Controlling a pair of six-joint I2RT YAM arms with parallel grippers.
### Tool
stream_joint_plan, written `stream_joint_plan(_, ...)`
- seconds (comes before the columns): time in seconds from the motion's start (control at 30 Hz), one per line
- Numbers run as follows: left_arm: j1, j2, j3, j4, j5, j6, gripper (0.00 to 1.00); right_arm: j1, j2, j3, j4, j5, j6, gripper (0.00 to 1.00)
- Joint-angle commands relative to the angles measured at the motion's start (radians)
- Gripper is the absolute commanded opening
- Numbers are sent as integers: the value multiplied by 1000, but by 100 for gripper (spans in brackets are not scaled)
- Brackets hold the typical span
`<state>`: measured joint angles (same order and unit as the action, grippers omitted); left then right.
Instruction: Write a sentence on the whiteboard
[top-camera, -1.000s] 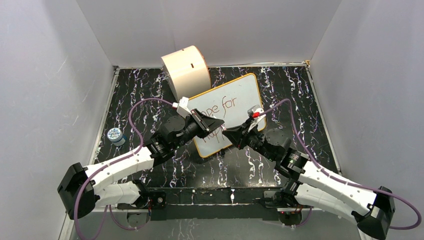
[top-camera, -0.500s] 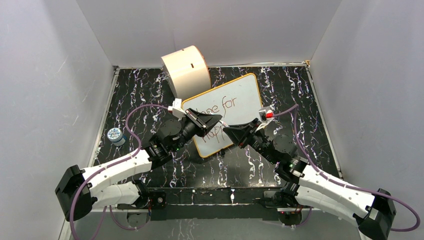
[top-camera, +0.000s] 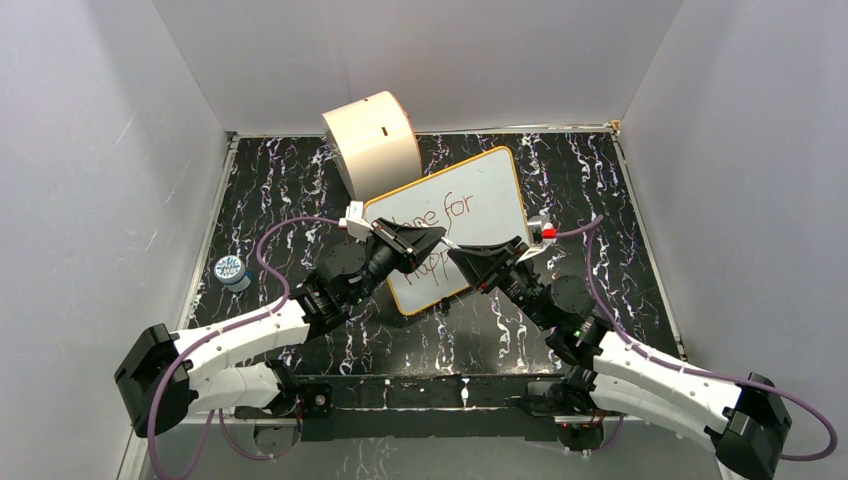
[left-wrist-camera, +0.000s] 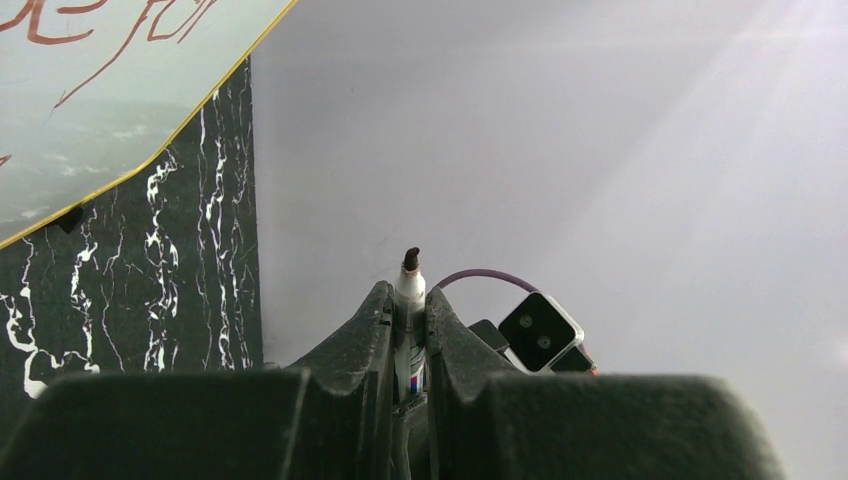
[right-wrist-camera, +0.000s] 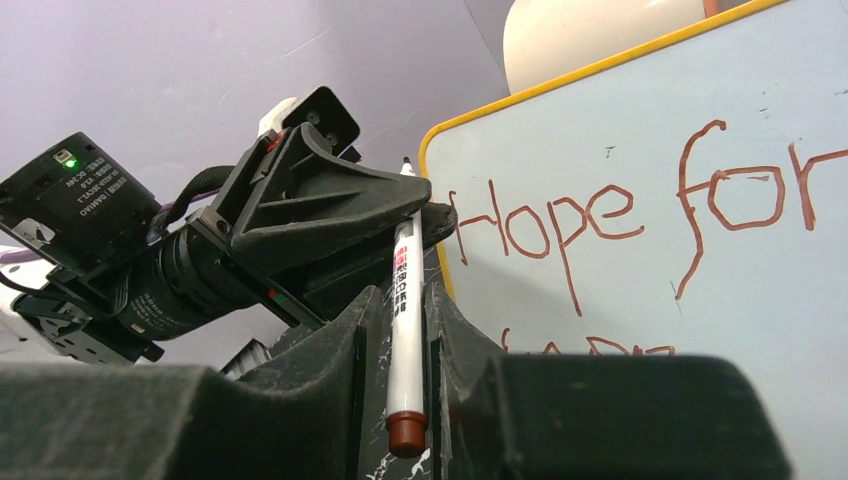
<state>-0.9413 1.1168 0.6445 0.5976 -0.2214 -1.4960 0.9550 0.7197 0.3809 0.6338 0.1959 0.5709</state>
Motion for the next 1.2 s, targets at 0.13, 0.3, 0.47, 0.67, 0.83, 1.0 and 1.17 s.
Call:
stream_joint_plan(0.13,-9,-15,-9,44,-25,-11,0,-5,28,7,163,15,-2,30)
stream_joint_plan(0.3,-10,-11,-18,54,-18,-22,0,-5,33,8,179,16,-8,29)
stream_joint_plan(0.47,-11,-7,-20,60,-7,-23,0,-5,38,10,187,20,-10,28)
stream_joint_plan(0.67,-11,9,-28,77,21,-36,0,-4,40,12,185,40,-10,29)
stream_joint_plan(0.83,-11,-1,-40,80,21,-41,0,-5,37,12,183,69,-11,29)
stream_joint_plan(1.0,-11,-7,-36,82,14,-28,0,-5,55,29,159,63,-16,26)
stream_joint_plan(1.17,-12,-20,-30,80,-3,1,0,-4,50,47,91,14,-19,28)
